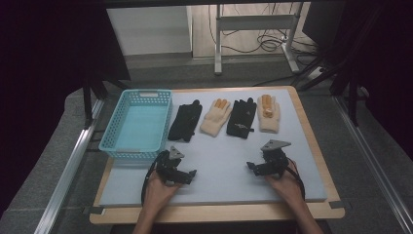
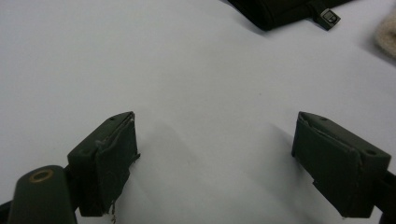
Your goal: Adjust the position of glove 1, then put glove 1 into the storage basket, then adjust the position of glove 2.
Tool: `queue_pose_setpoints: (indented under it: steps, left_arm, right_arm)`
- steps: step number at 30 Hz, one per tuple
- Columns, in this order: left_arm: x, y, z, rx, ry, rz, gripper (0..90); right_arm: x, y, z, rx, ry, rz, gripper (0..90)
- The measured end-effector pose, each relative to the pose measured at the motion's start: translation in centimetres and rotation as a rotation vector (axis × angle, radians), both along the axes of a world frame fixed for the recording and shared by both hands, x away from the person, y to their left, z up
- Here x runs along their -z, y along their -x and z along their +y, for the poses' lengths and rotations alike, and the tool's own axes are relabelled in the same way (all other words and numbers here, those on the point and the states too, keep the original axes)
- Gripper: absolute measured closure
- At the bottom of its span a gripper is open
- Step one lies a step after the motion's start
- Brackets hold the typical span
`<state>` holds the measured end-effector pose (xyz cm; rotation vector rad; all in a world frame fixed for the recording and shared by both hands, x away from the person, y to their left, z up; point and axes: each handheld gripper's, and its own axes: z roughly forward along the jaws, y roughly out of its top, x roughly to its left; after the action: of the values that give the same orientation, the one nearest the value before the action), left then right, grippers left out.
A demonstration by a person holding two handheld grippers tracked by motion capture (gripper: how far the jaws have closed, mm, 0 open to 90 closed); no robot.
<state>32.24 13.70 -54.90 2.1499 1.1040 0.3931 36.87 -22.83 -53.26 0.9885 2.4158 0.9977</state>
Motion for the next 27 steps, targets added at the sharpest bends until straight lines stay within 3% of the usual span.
queue_pose_setpoints:
  steps: [27]
  left_arm:
    - [0.00,0.01,0.03,0.001,0.000,-0.001,0.5]
  right_arm:
    - [-0.06,-0.03,0.03,0.002,0.000,0.009,13.6]
